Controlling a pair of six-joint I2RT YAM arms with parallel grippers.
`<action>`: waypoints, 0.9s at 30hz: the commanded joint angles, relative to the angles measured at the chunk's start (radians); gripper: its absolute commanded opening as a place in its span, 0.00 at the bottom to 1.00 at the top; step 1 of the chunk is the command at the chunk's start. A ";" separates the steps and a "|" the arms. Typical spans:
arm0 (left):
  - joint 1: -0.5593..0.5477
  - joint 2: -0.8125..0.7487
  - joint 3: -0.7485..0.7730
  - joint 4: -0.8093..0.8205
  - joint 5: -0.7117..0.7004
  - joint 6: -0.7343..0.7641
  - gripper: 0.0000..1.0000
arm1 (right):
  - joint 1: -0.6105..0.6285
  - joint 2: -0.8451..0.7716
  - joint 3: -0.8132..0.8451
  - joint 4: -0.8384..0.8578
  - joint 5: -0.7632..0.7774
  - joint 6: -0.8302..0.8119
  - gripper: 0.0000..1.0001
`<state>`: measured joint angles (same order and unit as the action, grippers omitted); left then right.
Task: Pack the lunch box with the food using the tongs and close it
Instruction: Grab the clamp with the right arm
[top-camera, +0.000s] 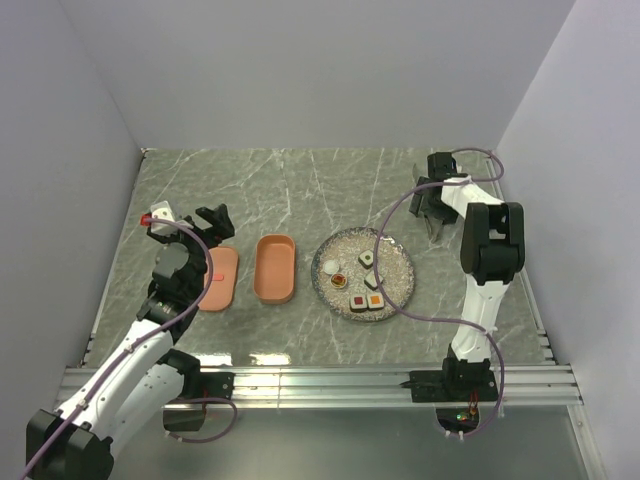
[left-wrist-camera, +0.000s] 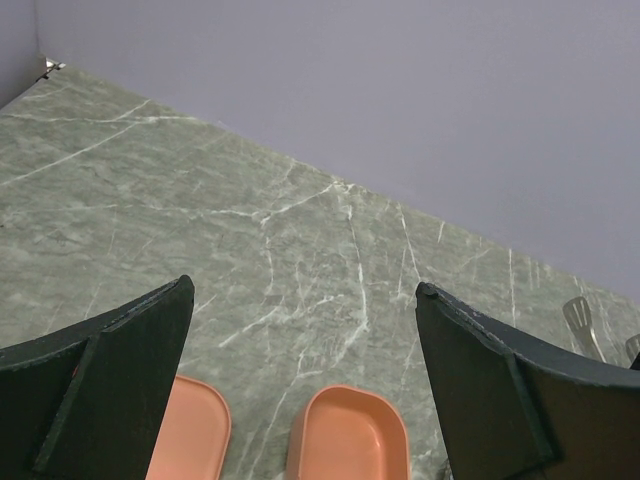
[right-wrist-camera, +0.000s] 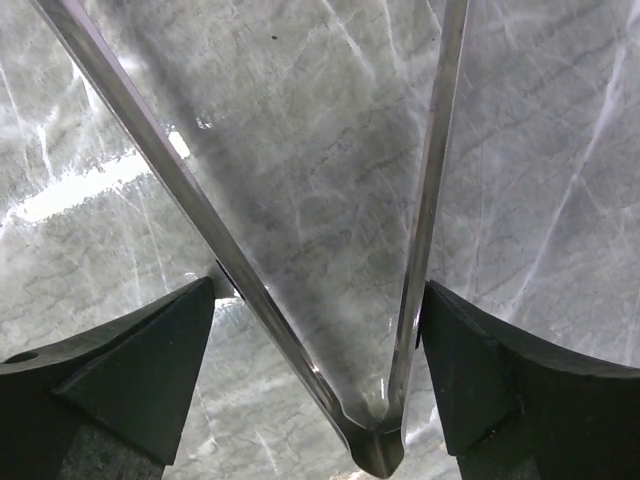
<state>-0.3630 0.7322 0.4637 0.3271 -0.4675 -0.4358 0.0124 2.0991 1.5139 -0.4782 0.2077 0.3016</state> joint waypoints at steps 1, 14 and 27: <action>0.006 -0.022 -0.003 0.026 0.013 -0.007 0.99 | -0.008 0.027 0.035 -0.034 -0.024 -0.004 0.88; 0.007 -0.042 -0.013 0.029 0.015 -0.011 0.99 | -0.029 -0.031 -0.024 -0.002 -0.045 0.004 0.55; 0.007 -0.039 -0.023 0.049 0.024 -0.012 0.99 | 0.081 -0.260 -0.185 0.093 0.077 0.007 0.55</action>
<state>-0.3611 0.7017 0.4450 0.3313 -0.4644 -0.4397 0.0669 1.9202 1.3487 -0.4335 0.2241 0.3016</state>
